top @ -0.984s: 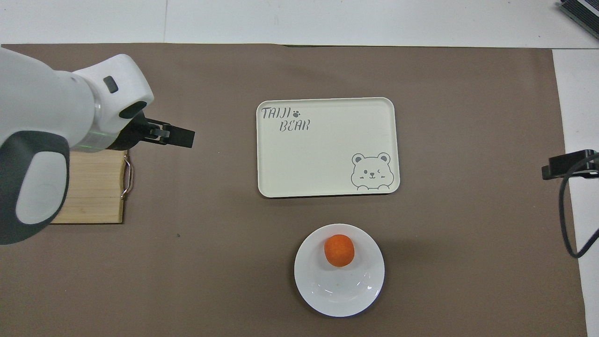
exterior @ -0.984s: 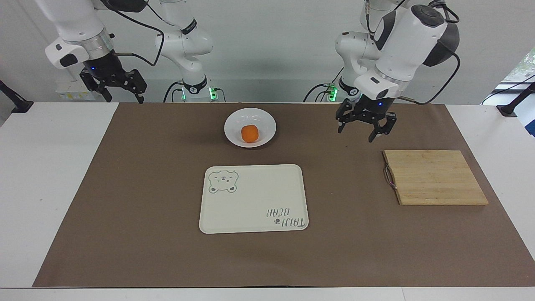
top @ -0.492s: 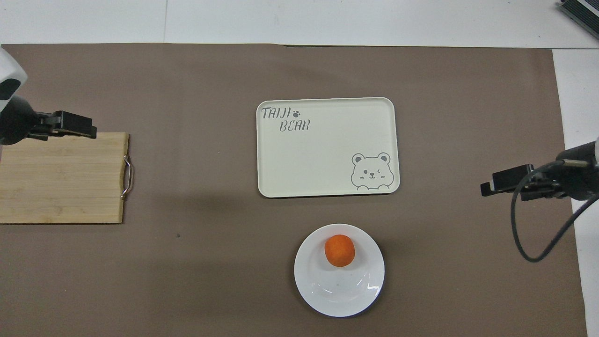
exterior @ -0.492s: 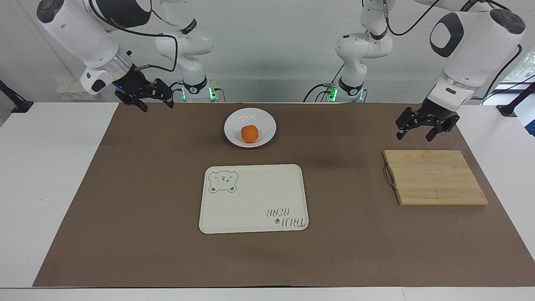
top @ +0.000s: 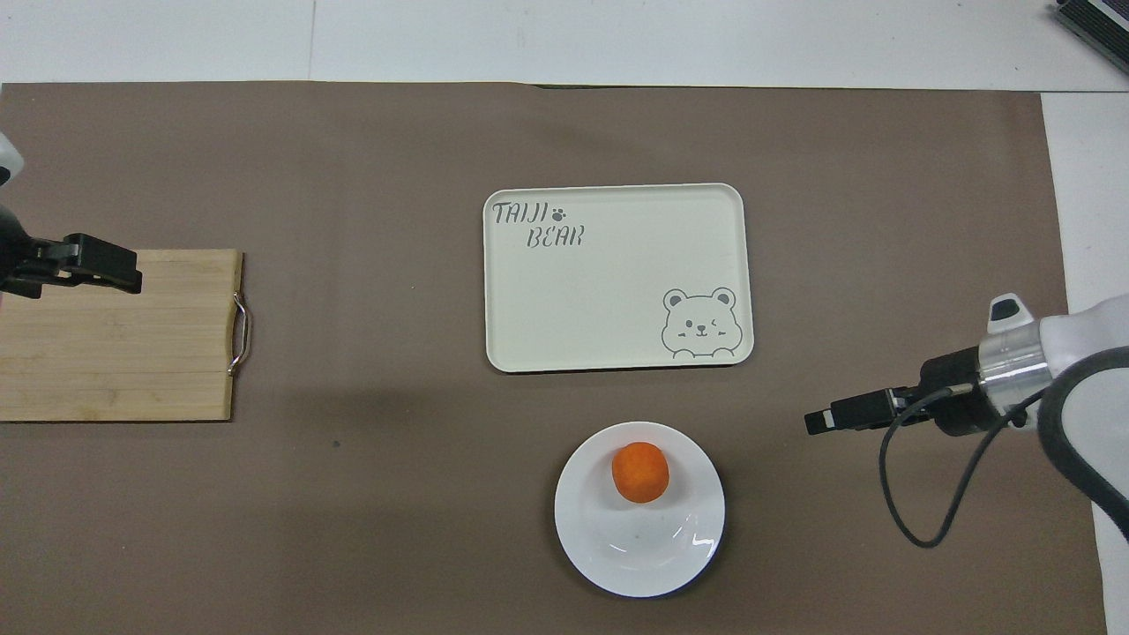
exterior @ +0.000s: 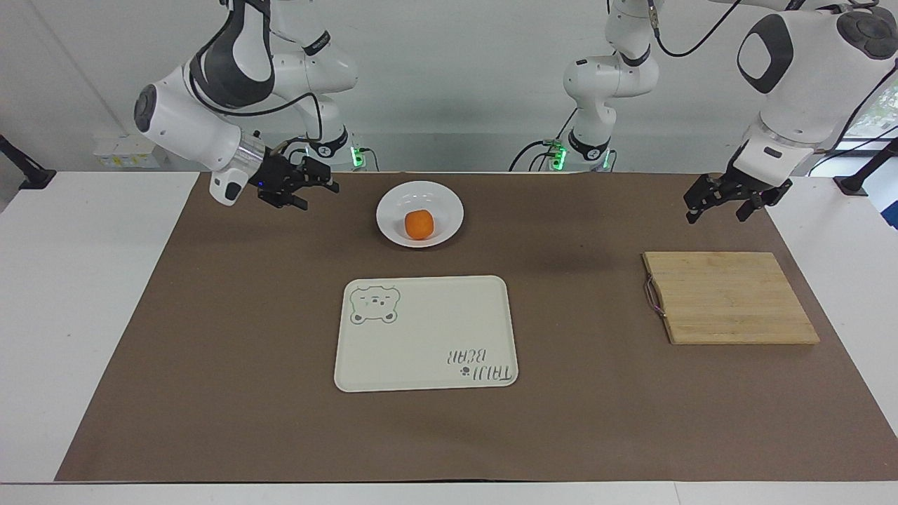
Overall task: Place orange and plate with both arms
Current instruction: 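Reach the right gripper to the plate rim nearest it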
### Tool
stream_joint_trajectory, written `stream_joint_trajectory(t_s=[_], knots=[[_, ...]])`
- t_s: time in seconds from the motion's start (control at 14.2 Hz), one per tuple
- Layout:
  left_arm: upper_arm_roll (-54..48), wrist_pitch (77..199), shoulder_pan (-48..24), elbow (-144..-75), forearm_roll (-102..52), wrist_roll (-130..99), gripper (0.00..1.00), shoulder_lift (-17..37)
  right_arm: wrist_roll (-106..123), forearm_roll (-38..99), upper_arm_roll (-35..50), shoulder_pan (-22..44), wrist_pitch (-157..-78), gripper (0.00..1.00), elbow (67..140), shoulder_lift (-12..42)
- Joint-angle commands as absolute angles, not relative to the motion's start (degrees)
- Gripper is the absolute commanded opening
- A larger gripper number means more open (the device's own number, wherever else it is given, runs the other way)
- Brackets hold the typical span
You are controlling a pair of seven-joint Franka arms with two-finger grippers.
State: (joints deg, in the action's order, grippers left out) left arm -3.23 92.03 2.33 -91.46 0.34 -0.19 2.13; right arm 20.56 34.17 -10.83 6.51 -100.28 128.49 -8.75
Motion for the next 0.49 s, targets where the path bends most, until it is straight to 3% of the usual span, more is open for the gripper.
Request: stream_joint_trajectory(t_s=[0.0,0.21,0.42], knots=[[-3.6,89.91,3.51,-90.17,0.53,2.1,1.0,2.2,23.11,39.71,-10.63,6.68,-105.28,1.0,137.09,-13.09],[-3.6,88.61,3.08,-89.39,0.53,1.93,1.0,2.55,33.55,48.41,-10.63,6.42,-110.72,1.0,145.35,-11.95],[-3.6,87.18,3.34,-89.38,0.0,1.41,1.0,2.55,34.98,53.86,-10.46,8.07,-112.76,1.0,148.7,-10.73]])
